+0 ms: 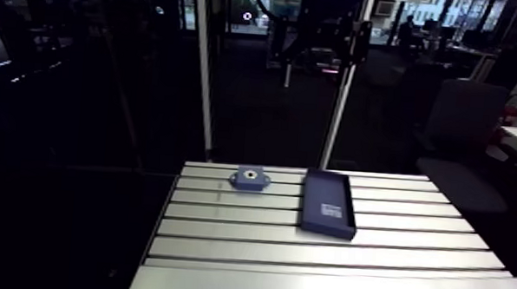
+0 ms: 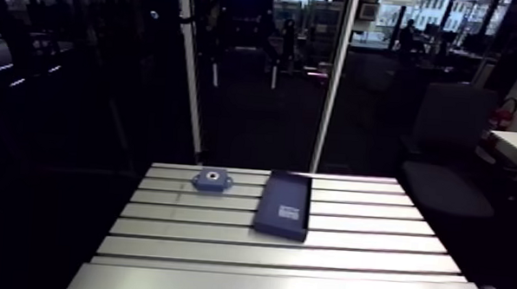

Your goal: Pick up the bearing and press it into the housing until flush.

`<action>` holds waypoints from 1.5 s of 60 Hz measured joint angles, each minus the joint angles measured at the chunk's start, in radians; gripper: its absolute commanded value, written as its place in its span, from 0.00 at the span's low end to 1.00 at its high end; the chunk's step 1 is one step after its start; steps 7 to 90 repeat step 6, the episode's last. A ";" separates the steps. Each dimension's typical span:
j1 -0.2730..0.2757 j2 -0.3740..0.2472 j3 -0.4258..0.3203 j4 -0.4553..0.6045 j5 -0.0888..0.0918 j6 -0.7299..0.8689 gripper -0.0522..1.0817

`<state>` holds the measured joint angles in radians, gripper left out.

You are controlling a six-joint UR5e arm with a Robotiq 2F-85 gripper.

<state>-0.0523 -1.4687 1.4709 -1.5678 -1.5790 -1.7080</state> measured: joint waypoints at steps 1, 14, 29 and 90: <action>0.000 0.000 0.000 0.000 0.000 0.000 0.05; 0.001 0.000 0.000 -0.001 0.002 0.001 0.05; 0.001 0.000 0.000 -0.001 0.002 0.001 0.05; 0.001 0.000 0.000 -0.001 0.002 0.001 0.05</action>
